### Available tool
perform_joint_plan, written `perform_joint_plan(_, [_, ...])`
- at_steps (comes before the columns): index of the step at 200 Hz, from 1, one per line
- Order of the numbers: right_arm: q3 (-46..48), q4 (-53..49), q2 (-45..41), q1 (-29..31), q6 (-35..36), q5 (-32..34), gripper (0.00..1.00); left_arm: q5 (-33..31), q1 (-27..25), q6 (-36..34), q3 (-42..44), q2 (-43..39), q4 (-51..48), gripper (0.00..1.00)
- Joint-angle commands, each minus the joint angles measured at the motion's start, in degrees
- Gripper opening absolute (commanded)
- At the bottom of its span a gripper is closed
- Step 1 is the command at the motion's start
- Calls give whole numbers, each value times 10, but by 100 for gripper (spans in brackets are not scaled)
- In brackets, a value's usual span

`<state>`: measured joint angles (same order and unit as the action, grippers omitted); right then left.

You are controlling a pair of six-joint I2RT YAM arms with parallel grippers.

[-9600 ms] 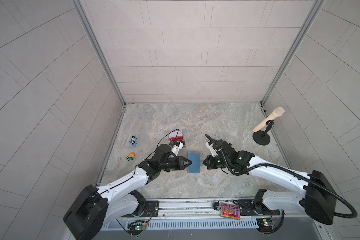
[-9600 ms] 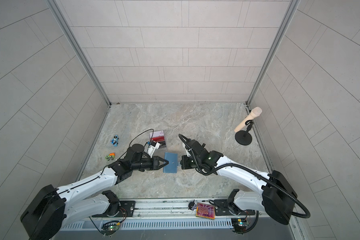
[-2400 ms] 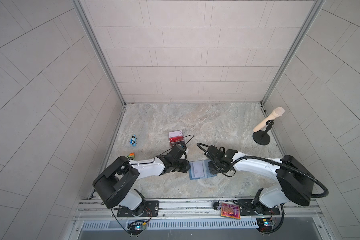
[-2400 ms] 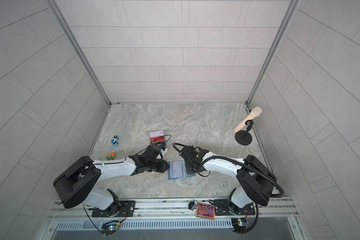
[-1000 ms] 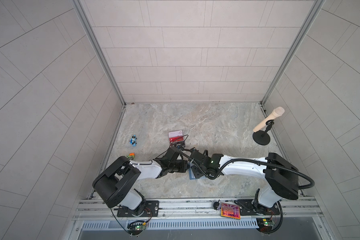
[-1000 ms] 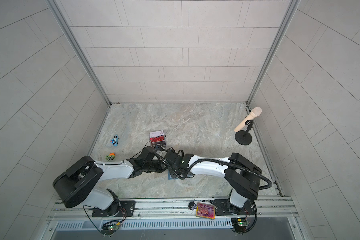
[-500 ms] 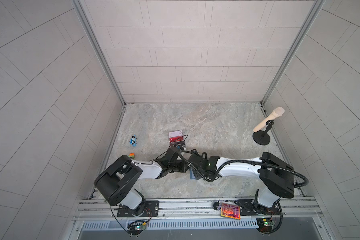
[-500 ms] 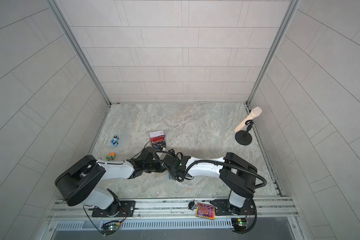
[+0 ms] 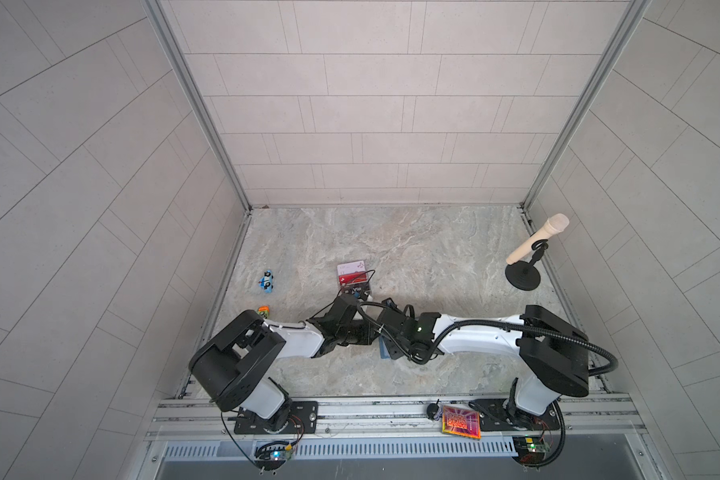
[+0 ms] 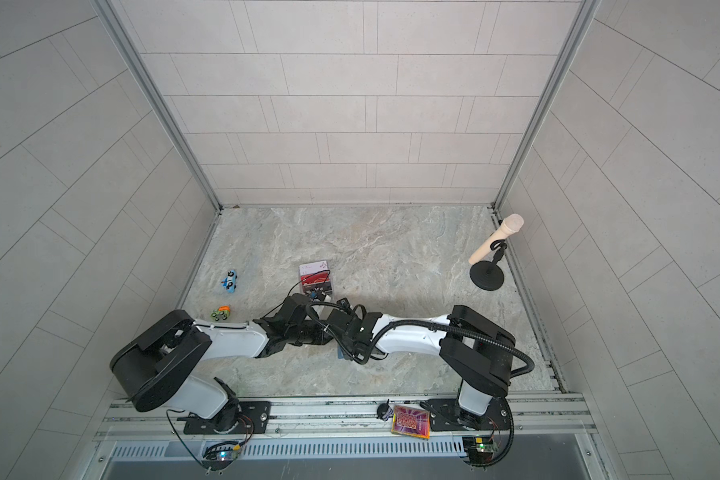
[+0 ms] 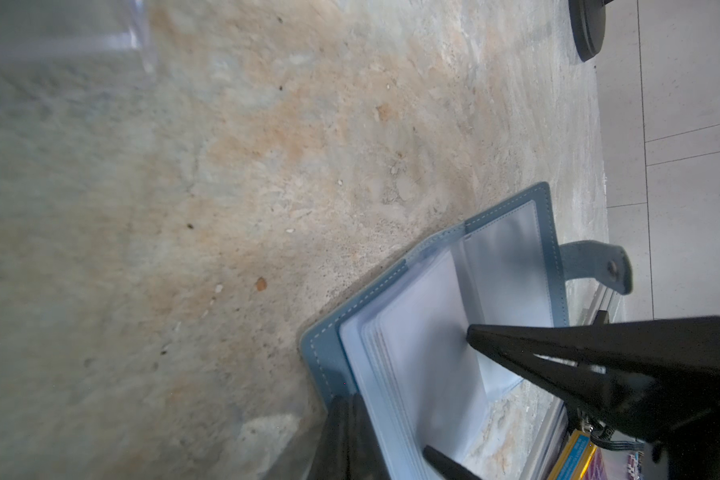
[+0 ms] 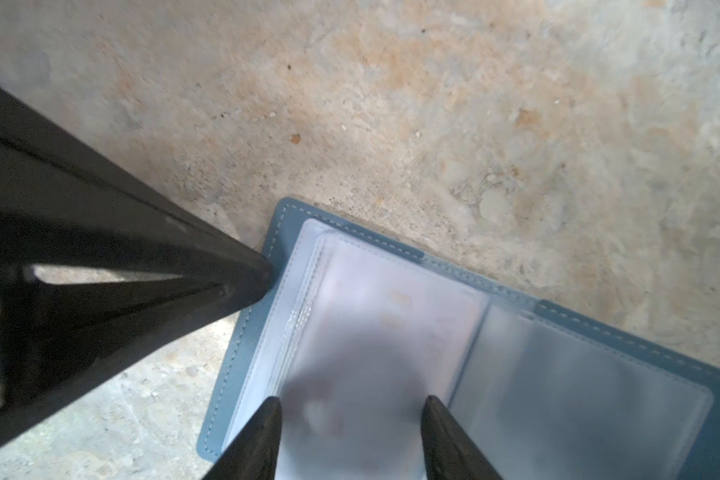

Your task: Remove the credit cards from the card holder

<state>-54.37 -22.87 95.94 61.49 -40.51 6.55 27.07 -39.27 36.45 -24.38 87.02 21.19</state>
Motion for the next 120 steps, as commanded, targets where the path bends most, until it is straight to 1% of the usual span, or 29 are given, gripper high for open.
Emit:
perform_joint_plan(1, [5, 2, -6, 3, -7, -7, 58, -5, 4, -5, 13, 10, -19, 1])
perform_joint_plan(38, [5, -5, 7, 3, -13, -3, 59, -5, 6, -6, 14, 10, -18, 1])
perform_joint_plan(73, [-9, -50, 20, 4, -21, 41, 58, -4, 7, -6, 14, 12, -18, 1])
perform_joint_plan(86, [-10, -60, 21, 4, -26, 54, 55, -3, 8, -8, 15, 13, -18, 1])
perform_joint_plan(120, [-9, -62, 15, 4, -31, 64, 42, -5, 8, -9, 16, 15, -19, 1])
